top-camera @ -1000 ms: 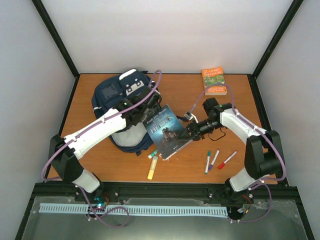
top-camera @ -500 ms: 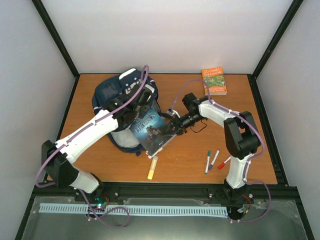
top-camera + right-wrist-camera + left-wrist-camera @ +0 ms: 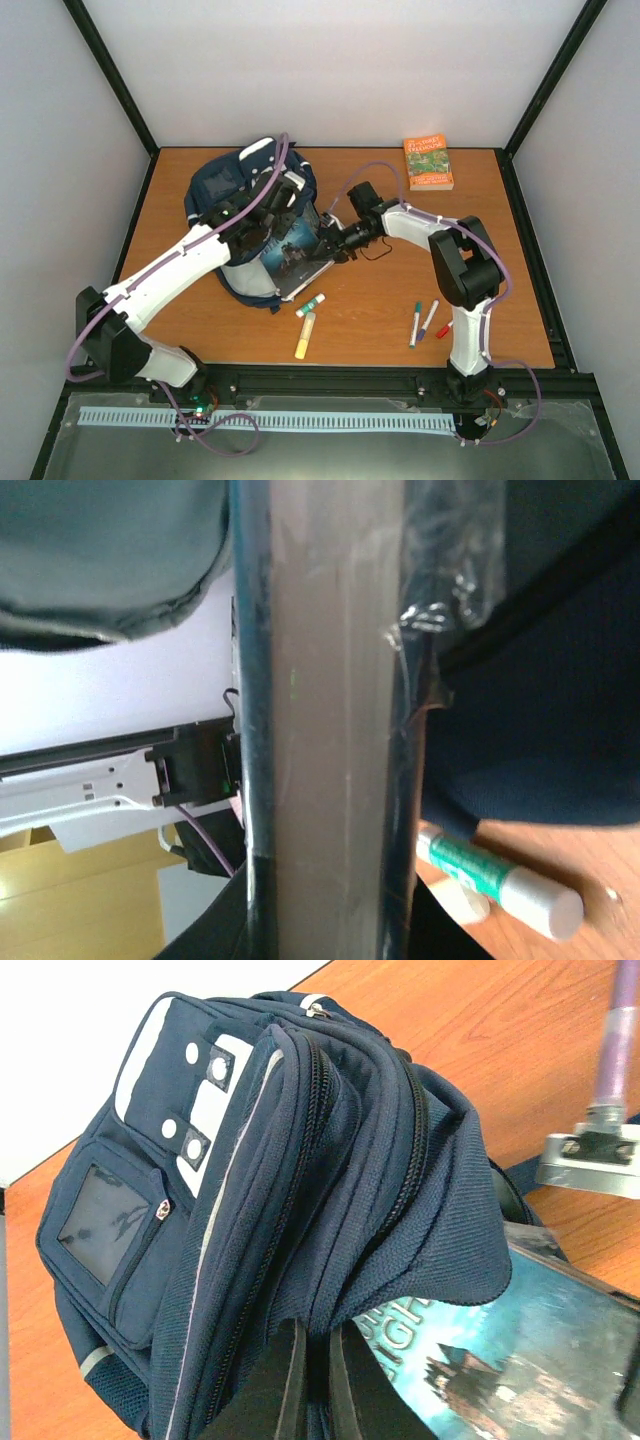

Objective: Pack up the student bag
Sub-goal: Place the book in the student bag.

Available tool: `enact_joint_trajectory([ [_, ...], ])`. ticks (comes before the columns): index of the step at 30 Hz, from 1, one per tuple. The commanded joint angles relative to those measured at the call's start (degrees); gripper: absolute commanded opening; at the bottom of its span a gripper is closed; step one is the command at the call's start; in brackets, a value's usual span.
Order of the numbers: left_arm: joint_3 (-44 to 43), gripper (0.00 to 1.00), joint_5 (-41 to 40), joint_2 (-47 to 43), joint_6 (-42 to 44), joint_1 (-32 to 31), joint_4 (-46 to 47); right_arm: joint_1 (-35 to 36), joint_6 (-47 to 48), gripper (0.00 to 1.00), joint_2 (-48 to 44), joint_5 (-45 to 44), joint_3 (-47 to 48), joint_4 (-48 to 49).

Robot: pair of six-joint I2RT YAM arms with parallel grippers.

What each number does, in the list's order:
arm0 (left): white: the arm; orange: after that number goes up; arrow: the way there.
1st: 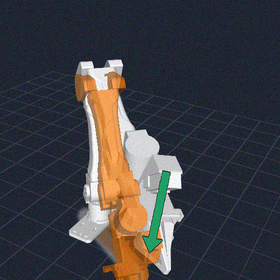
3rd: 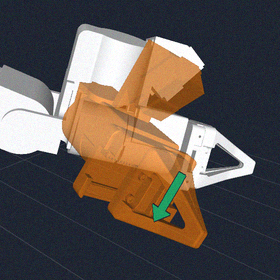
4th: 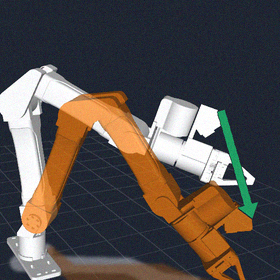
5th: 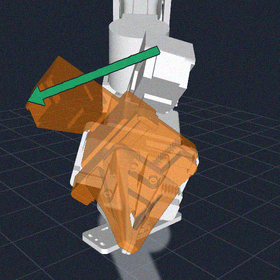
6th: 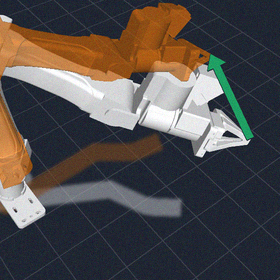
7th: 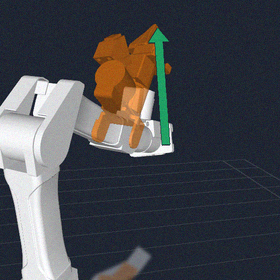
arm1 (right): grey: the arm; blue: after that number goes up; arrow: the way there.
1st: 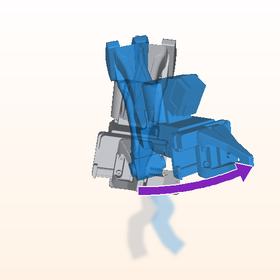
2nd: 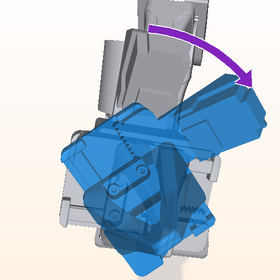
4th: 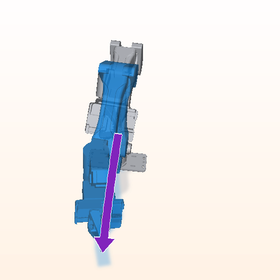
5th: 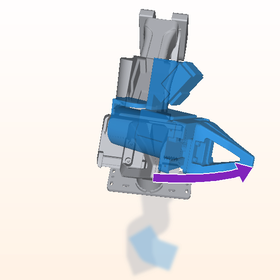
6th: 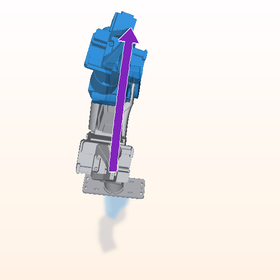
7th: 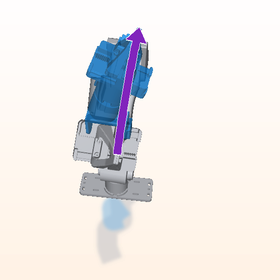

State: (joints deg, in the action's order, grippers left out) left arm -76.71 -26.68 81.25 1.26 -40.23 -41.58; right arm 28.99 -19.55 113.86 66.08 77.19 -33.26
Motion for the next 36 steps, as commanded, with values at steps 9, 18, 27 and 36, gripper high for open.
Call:
enact_joint_trajectory([
  [9,-0.36,0.01,-1.88,-5.22,-0.86,0.19,7.17,4.32,-14.36,0.03,3.79,-0.89,7.54,21.98],
  [18,0.51,0.01,-1.72,-6.38,-0.83,0.94,7.79,6.18,-13.5,0.03,12.26,-2.71,14.85,19.86],
  [27,1.26,0.01,-2.79,-7.13,-0.47,1.11,8.05,6.51,-1.96,0.55,9.45,-9.78,14.46,10.73],
  [36,2.05,0.01,-2.16,-8.73,-0.97,1.12,8.3,6.65,16.0,0.65,-3.93,-23.7,3.4,4.96],
])
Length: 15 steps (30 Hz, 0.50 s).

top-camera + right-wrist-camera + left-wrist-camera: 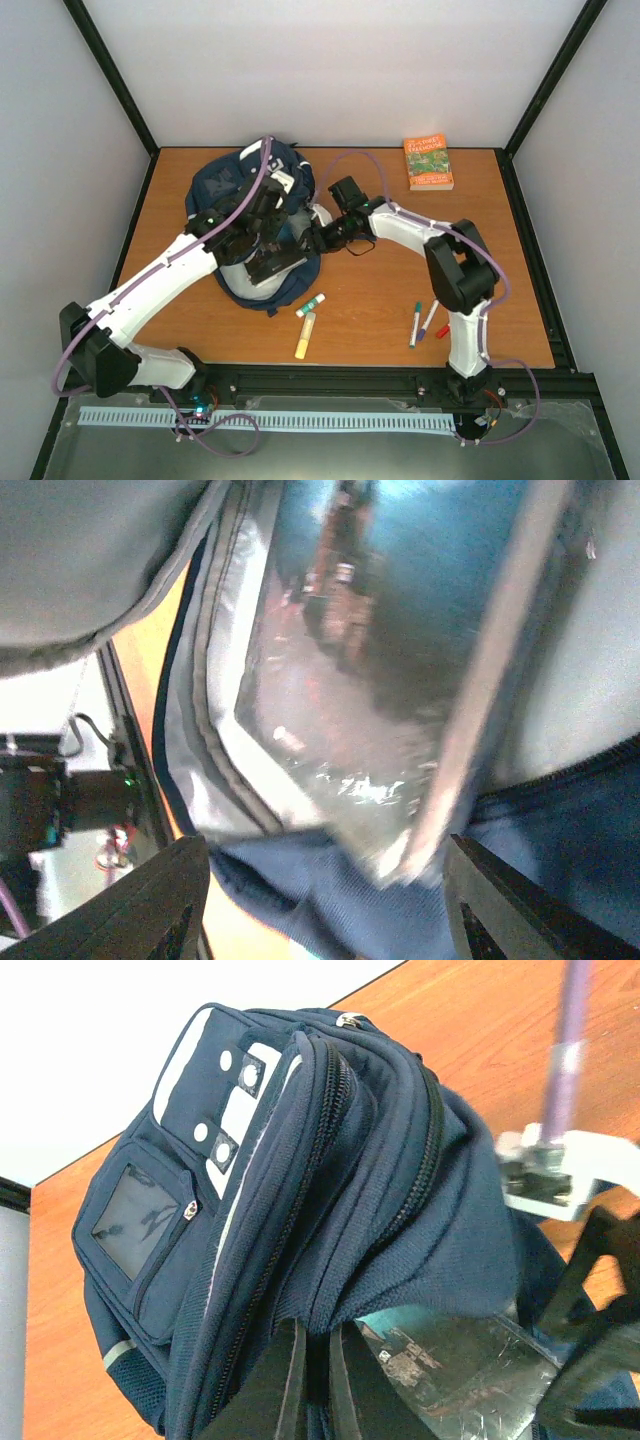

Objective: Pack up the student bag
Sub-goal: Place the book in the student bag.

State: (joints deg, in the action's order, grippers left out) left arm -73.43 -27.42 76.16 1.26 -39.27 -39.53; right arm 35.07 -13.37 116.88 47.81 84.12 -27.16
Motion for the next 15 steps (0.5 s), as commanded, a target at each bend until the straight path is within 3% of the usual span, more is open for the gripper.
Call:
enact_joint_trajectory([
  [1,-1.17,0.01,-1.44,-3.84,-1.06,0.15,6.18,0.92,11.77,0.65,-8.62,-6.46,-4.29,-1.53],
  [7,-0.75,0.01,-1.16,-5.68,-1.56,0.16,6.88,5.33,25.75,0.6,-15.63,-12.13,-8.89,-4.93],
  [10,-0.41,0.01,-1.01,-6.56,-1.67,0.23,7.27,8.79,31.67,0.55,-17.3,-20.2,-10.78,-5.39],
  [13,-0.05,0.01,-1.15,-7.18,-1.7,0.24,7.67,11.03,35.64,0.49,-17.61,-22.79,-10.8,-5.37],
  [15,0.06,0.01,-1.2,-7.41,-1.65,0.24,7.85,13.17,39.65,0.41,-17.46,-26.53,-10.44,-4.84],
])
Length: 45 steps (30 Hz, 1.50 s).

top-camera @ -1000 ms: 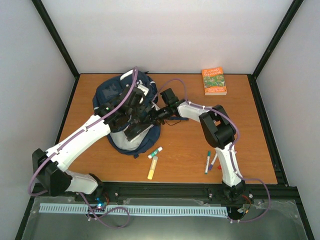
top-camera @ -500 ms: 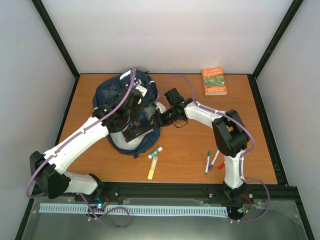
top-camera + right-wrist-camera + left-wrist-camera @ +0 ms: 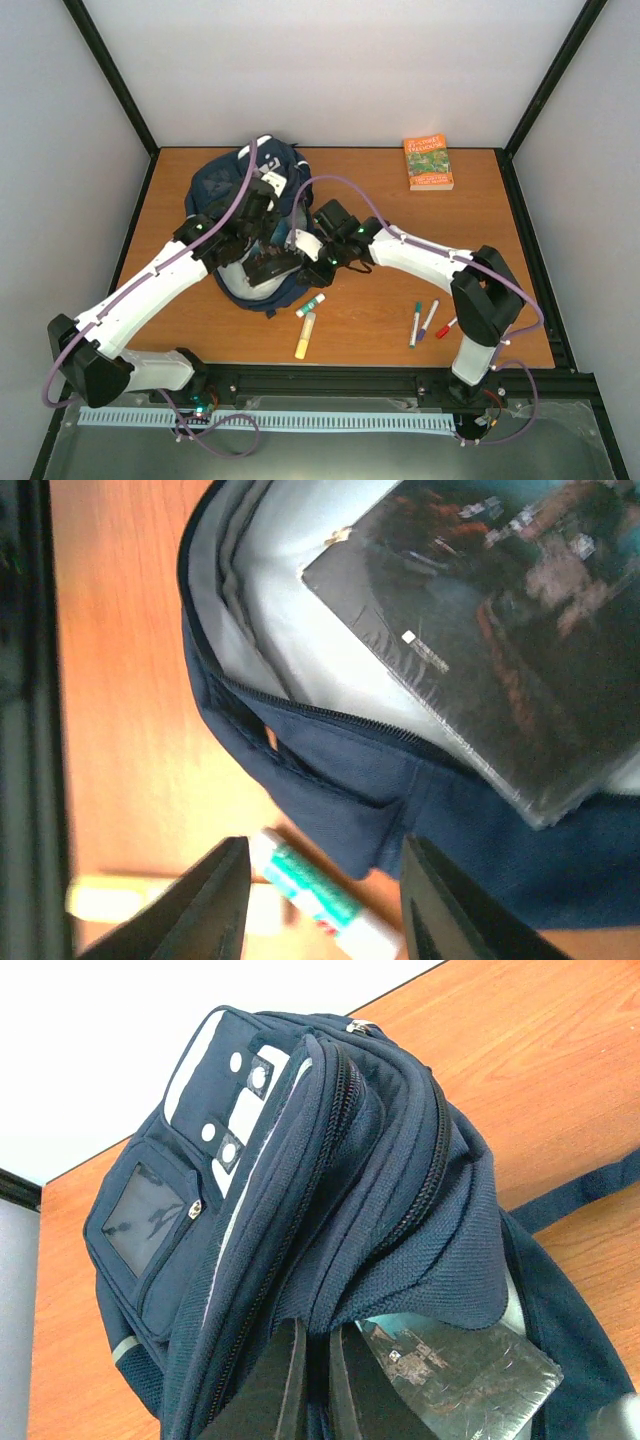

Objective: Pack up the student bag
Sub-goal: Place the book in the student bag.

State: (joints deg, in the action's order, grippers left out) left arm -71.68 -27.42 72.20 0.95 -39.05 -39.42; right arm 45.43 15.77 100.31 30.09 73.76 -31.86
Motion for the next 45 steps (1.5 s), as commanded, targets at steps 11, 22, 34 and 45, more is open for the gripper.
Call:
enact_joint_trajectory([
  [11,-1.01,0.01,1.07,-4.44,-1.04,0.28,8.72,11.2,29.29,0.28,6.13,-30.51,0.65,13.38],
  [22,-1.16,0.01,4.0,-4.14,-1.57,0.81,8.54,13.28,33.69,0.36,14.14,-35.1,3.17,19.92],
  [34,-1.27,0.01,5.86,-4.22,-1.83,0.84,8.47,13.48,36.99,0.26,18.49,-43.3,3.71,32.06],
  [45,-1.22,0.01,6.8,-4.35,-1.78,0.81,8.33,13.4,36.89,0.24,25.21,-49.09,7.87,43.29],
])
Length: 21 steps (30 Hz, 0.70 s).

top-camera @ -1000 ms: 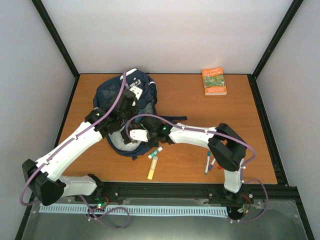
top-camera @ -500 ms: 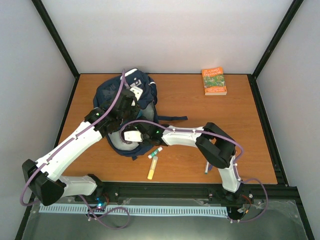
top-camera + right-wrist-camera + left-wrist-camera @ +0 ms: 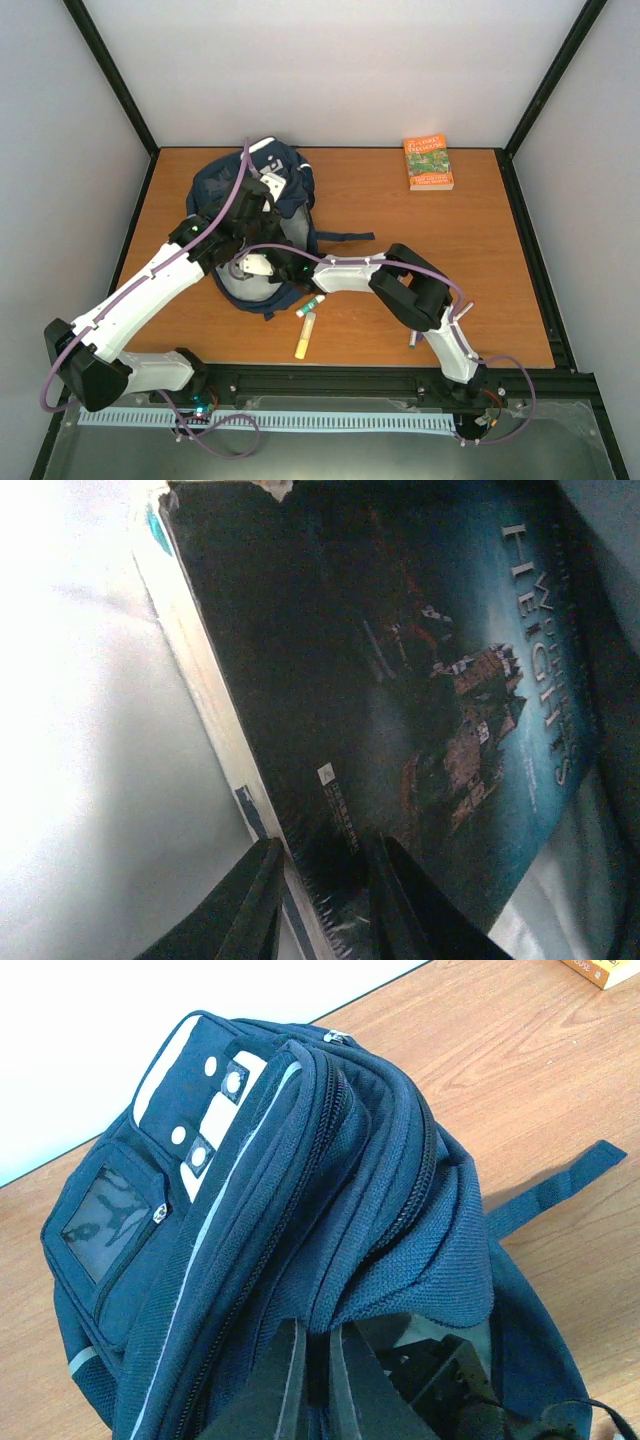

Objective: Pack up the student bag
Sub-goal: Place the book in the student bag.

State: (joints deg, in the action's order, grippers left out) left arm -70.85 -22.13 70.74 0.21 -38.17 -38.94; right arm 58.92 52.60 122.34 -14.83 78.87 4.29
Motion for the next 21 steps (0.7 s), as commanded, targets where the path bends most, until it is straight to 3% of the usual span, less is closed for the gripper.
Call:
enact_joint_trajectory([
  [1,-2.08,0.01,1.57,-2.89,-1.0,-0.06,7.89,-0.11,0.21,0.24,3.77,-4.75,3.12,8.07],
  [9,-1.92,0.01,1.33,-2.85,-1.09,-0.06,7.73,-0.12,-0.02,0.26,5.14,-5.91,3.26,9.15],
  [15,-2.14,0.01,1.67,-2.02,-1.08,-0.06,7.19,-0.03,-5.87,0.41,-2.65,-1.33,-1.0,-1.31],
  [21,-2.48,0.02,1.6,-0.94,-1.47,-0.06,6.39,0.02,-10.51,0.48,-12.86,3.48,-10.16,-9.16],
])
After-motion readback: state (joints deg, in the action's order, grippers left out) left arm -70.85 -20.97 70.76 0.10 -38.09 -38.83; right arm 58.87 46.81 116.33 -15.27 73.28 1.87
